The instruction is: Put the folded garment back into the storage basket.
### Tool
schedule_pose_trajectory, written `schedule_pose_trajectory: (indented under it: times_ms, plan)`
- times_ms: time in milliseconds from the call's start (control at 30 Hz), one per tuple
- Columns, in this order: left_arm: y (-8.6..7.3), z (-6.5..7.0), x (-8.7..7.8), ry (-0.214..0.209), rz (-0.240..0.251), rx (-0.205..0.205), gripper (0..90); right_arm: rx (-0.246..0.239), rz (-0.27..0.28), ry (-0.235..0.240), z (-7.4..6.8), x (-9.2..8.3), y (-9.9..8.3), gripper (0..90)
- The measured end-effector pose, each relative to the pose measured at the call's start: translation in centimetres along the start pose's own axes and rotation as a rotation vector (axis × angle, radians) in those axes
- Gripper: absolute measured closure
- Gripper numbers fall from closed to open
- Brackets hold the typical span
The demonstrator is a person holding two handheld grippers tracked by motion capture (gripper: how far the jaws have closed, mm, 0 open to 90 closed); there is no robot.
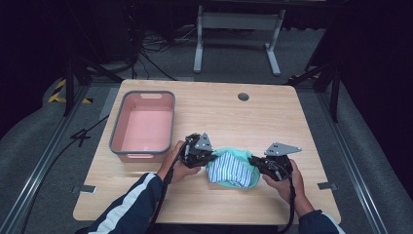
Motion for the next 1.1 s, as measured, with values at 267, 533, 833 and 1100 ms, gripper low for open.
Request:
schedule_pose_trajectory:
  times_ms: [267, 533, 833, 1100]
  plan:
    - [0.4, -0.2, -0.5, 0.002, 0.009, -0.007, 83.7, 0.010, 0.012, 0.003, -0.1, -0.2, 0.4, 87.2]
    - [1.2, -0.9, -1.9, 0.001, 0.040, -0.034, 83.8, -0.005, 0.030, -0.009, -0.5, -0.8, 1.7, 87.2]
    - [1.8, -2.0, -3.3, 0.027, 0.048, -0.044, 83.8, -0.026, 0.032, -0.018, -0.9, -0.7, 3.7, 87.3]
    - [2.5, -3.3, -4.8, 0.073, 0.067, -0.030, 83.8, -0.062, 0.038, -0.037, -1.3, -1.1, 6.4, 87.3]
Point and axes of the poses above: each handheld gripper's, and its own axes: x roughly forward along the jaws, y roughly out of its top, z roughly to its right, the point moved 9 cm from there along x, roughly forward along the jaws, and after that the axes turned 13 degrees about y, right-handed, at the moved point
